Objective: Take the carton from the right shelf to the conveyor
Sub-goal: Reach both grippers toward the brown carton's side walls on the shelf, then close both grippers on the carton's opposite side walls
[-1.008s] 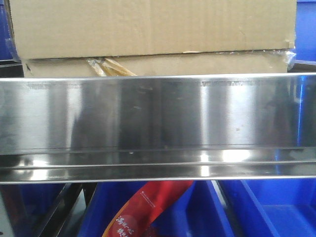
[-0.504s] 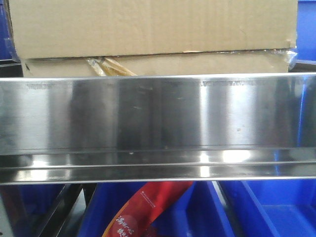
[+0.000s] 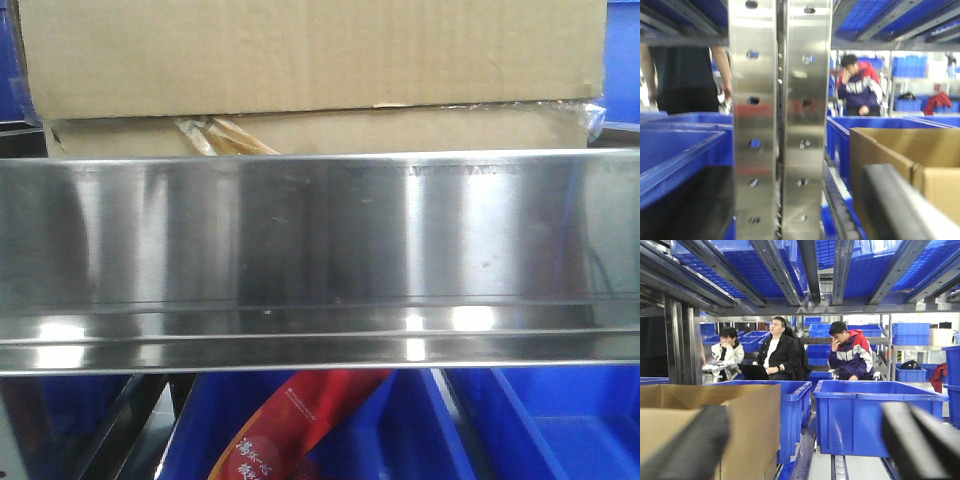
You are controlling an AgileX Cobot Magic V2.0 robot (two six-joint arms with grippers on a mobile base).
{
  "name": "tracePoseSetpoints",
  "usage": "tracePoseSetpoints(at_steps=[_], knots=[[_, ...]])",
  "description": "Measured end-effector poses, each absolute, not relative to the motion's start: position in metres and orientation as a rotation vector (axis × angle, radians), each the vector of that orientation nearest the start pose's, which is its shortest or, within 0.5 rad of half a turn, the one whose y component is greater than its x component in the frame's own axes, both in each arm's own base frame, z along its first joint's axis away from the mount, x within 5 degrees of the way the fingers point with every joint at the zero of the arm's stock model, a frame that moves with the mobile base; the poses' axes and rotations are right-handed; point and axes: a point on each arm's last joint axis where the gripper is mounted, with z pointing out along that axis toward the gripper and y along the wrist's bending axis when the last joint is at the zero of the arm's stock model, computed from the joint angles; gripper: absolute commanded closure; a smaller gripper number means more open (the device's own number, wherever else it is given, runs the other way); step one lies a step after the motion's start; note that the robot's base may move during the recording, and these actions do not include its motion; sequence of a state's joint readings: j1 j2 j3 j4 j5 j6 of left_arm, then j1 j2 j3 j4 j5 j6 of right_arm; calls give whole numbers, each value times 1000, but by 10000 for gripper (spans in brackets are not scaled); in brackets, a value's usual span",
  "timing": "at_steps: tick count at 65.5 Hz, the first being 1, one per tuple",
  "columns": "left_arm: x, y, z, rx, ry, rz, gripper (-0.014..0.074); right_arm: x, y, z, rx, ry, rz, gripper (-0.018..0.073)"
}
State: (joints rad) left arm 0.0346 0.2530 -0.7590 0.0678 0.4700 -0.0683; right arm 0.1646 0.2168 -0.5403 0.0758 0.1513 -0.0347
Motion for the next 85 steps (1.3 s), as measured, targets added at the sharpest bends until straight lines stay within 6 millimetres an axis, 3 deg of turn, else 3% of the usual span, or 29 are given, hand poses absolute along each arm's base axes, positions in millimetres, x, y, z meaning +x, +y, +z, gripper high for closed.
tracePoseSetpoints(at_steps=[16,26,40,49,61,75,85], knots=[[45,-16,426,222,1513,-188,89,71,15,389,-119,1451,194,1],[73,-36,435,363,1569,-341,89,88,26,411,-187,1507,256,1],[127,-91,456,557,1639,-506,89,120,55,440,-319,1577,370,1],[162,-131,469,659,1666,-512,89,144,72,455,-369,1663,389,1],[205,-156,495,589,1767,-475,90,169,86,479,-420,1818,376,1],[240,-143,516,281,1959,-232,90,196,94,507,-390,1945,378,1],[249,-138,522,120,2038,-166,90,220,96,513,-355,2070,352,1]])
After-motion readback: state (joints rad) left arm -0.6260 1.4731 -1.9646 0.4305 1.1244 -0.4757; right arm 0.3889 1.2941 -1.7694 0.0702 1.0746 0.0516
